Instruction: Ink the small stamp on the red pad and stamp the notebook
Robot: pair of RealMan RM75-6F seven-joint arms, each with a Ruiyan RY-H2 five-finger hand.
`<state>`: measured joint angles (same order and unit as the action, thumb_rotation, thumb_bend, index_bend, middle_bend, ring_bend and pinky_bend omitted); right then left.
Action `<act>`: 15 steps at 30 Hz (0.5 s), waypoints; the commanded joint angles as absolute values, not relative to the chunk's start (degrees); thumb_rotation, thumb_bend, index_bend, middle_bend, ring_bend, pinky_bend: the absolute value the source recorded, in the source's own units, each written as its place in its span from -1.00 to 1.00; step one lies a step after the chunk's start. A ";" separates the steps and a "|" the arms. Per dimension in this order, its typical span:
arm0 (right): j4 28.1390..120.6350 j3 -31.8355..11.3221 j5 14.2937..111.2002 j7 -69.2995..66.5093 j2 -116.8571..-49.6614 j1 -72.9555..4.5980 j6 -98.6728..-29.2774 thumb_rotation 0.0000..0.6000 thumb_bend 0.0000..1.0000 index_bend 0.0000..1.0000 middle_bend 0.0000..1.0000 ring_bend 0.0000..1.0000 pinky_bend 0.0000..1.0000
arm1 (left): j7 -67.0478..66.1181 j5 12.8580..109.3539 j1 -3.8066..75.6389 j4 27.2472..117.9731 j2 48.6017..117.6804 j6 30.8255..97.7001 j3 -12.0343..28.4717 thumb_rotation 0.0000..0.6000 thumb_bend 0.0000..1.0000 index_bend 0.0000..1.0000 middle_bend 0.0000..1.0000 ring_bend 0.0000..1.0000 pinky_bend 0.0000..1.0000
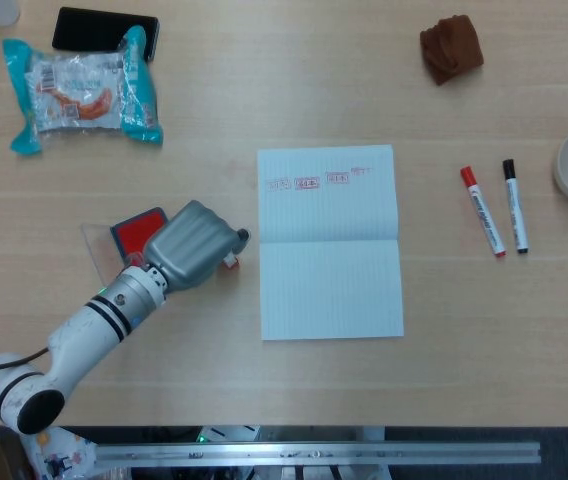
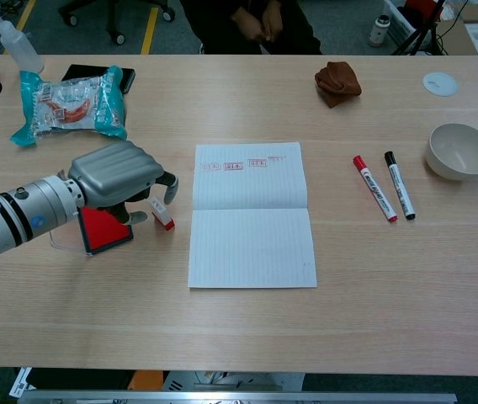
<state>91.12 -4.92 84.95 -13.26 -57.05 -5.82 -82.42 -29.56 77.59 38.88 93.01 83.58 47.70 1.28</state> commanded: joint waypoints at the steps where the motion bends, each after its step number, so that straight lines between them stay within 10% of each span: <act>1: 91.15 -4.91 84.87 -13.26 -56.98 -5.76 -82.44 1.00 -0.41 -0.20 -0.23 -0.35 -0.24 | -30.35 76.92 39.23 92.39 84.33 47.78 1.06 1.00 -0.51 -0.12 1.00 1.00 1.00; 15: 90.63 -4.90 84.65 -13.68 -57.19 -5.63 -82.42 1.00 -0.41 -0.20 -0.23 -0.35 -0.24 | -32.04 75.12 40.02 89.21 87.20 48.83 0.46 1.00 -0.51 -0.11 1.00 1.00 1.00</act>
